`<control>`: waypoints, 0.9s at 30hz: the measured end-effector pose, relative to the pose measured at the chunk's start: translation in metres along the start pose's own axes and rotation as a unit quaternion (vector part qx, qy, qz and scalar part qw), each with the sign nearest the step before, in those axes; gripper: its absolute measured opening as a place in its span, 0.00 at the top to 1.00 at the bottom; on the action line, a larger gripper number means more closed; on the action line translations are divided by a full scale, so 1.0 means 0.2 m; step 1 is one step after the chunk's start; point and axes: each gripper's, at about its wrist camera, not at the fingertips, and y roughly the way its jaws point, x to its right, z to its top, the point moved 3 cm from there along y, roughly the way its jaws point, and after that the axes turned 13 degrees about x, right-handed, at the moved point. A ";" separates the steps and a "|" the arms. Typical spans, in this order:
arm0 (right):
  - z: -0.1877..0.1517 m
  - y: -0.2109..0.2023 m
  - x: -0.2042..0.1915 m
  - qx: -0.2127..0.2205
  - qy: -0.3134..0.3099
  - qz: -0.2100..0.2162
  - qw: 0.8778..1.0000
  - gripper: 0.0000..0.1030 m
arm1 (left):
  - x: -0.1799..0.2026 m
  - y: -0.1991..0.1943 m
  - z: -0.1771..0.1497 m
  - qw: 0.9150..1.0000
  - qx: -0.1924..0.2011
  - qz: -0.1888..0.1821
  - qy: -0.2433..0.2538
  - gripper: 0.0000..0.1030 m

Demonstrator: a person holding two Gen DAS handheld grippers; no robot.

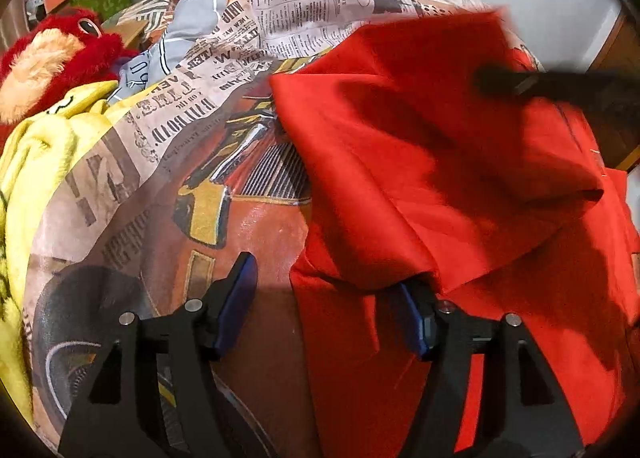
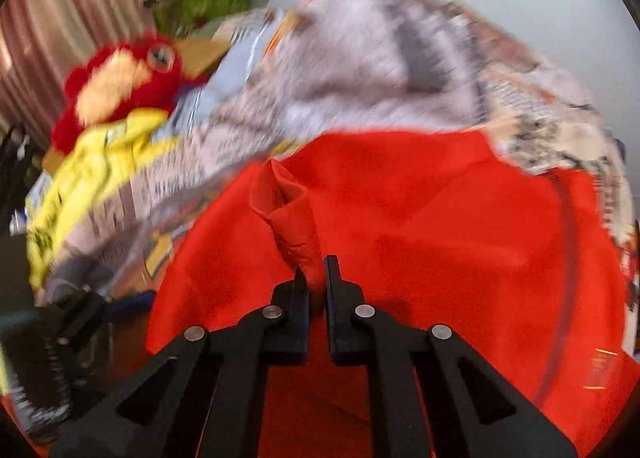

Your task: Fold large clothes

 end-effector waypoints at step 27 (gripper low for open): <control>-0.52 -0.88 1.04 0.029 0.150 -0.159 0.975 0.95 | -0.08 0.05 0.05 0.992 -0.050 0.106 -0.049 0.28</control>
